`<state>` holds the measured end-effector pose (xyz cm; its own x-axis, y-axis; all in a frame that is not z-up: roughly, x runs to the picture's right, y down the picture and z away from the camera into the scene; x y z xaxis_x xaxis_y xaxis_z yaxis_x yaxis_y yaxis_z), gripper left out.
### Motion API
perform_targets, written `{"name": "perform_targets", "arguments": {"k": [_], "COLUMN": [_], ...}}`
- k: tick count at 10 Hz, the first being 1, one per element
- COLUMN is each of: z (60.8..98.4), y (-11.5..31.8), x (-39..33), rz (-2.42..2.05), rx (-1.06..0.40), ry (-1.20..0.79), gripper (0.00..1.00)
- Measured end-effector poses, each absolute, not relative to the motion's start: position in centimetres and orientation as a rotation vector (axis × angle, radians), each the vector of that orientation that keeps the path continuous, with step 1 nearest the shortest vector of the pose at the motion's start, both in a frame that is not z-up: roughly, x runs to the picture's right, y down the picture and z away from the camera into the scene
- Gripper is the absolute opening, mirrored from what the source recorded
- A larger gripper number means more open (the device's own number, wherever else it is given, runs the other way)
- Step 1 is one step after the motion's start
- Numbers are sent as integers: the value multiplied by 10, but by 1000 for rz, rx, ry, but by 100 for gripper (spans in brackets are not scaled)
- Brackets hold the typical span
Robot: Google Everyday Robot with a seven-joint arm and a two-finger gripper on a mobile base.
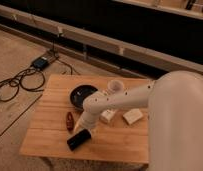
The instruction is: Push the eraser across the table
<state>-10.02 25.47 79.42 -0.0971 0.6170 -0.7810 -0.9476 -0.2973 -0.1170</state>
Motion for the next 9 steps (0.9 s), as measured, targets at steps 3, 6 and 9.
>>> {"name": "perform_targets", "arguments": {"k": [3,6,9], "z": [788,781,773], "y": [261,269,275], "x": [-117,-140,-160], "rz": [1657,1641,1632], "rx": [-921,-943,-962], "ry": [537,563,583], "gripper": [65,65,65]}}
